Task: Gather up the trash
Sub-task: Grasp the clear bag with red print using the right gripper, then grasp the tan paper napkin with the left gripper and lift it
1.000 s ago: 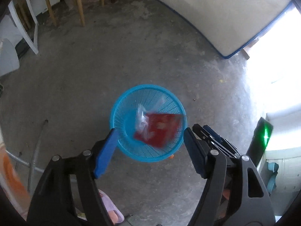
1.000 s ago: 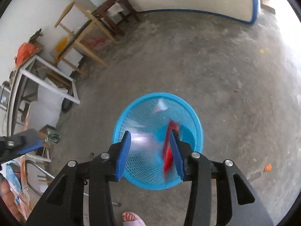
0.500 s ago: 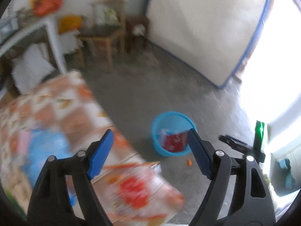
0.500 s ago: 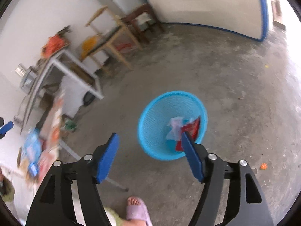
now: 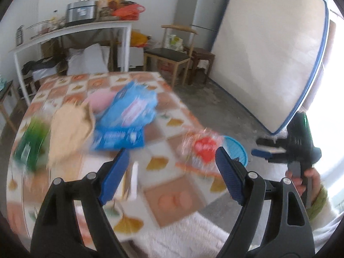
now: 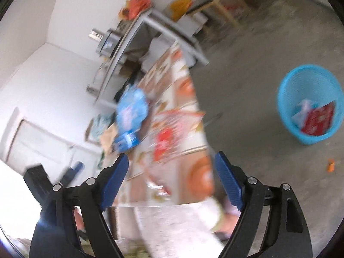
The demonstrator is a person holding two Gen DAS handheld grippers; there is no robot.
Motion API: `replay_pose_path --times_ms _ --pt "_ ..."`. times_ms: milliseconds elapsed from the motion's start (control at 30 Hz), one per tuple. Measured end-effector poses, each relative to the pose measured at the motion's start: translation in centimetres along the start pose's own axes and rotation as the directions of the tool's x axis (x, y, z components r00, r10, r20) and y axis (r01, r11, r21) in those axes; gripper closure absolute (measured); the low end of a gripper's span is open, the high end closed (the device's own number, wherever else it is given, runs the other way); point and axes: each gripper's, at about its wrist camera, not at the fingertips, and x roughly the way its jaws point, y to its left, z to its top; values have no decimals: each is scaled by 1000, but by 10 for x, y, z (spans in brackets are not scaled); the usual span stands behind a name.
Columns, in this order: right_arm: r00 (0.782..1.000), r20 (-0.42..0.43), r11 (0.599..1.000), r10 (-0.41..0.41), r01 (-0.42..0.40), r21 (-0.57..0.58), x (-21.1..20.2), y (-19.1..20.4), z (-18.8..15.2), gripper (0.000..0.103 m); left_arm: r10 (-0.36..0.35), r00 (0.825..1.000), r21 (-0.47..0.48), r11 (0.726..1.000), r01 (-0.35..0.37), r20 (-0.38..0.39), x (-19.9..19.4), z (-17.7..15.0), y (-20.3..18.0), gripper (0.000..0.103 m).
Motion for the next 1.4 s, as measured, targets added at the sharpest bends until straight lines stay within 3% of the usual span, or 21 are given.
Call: replay_pose_path --times_ms 233,667,767,833,1033,1167,1400 --pt "996 -65 996 -53 57 62 38 -1 0 23 10 1000 18 1000 -9 -30 -5 -49 7 25" --pt "993 -80 991 -88 96 98 66 8 8 71 -16 1000 26 1000 16 -24 0 -70 9 25" --pt "993 -86 990 -79 89 112 71 7 7 89 -5 1000 19 1000 5 -24 0 -72 14 25" --pt "994 -85 990 -70 80 115 73 8 6 94 -3 1000 10 1000 3 -25 0 -74 17 25" --pt "998 -58 998 -34 37 43 71 34 7 98 -1 1000 -19 1000 1 -20 1 -74 24 25" --pt "998 -21 995 -64 62 -75 66 65 8 98 -4 1000 -25 1000 3 -21 3 -75 26 25" --pt "994 -10 981 -109 106 -164 68 87 8 99 -3 1000 -40 999 3 -16 5 -73 30 25"
